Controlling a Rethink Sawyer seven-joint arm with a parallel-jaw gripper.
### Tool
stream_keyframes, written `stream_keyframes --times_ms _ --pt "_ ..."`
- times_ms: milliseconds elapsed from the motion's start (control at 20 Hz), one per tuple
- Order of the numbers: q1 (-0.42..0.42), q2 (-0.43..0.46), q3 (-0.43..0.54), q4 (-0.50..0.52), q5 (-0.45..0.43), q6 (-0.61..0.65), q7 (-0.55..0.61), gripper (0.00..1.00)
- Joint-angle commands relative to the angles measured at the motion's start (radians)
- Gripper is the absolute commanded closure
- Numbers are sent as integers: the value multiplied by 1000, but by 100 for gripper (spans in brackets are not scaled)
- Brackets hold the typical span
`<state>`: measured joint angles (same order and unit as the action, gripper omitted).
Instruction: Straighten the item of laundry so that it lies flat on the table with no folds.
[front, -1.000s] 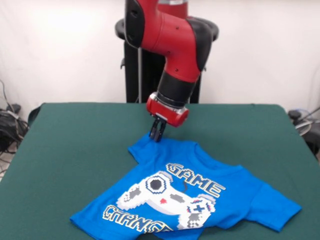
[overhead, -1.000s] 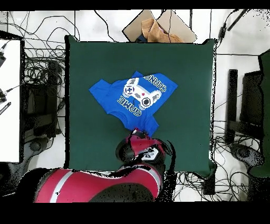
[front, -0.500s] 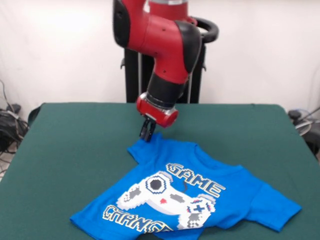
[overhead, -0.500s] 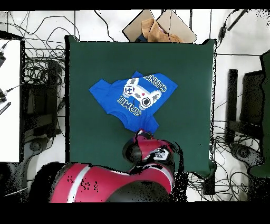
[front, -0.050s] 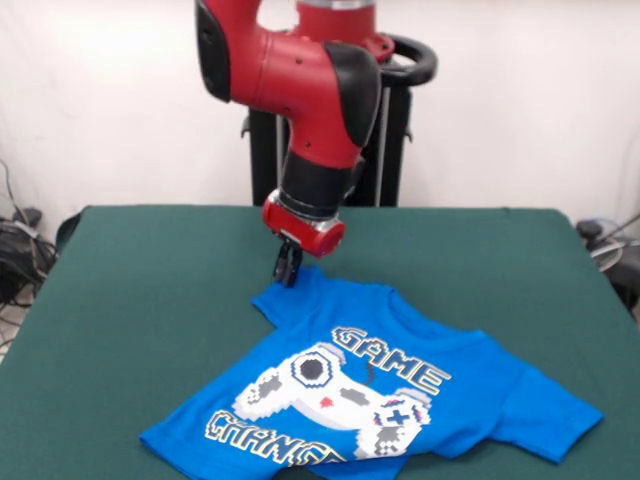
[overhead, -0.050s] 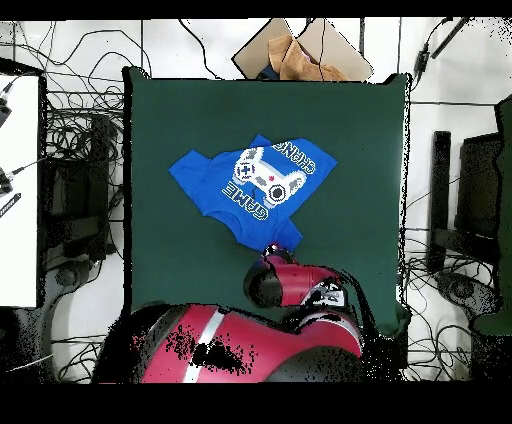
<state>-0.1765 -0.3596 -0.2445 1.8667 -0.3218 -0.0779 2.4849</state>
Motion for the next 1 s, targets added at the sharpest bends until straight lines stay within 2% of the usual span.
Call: stream_keyframes --times_ms 50,300,500,850,1000 --pt "-55 14 194 -23 -26 48 17 100" --pt "-63 9 200 -31 -33 74 7 100" --pt "28 27 102 -66 -13 67 27 100" --pt "131 69 -32 -117 -3 24 35 100" --pt "210 121 -154 -153 10 -27 45 100"
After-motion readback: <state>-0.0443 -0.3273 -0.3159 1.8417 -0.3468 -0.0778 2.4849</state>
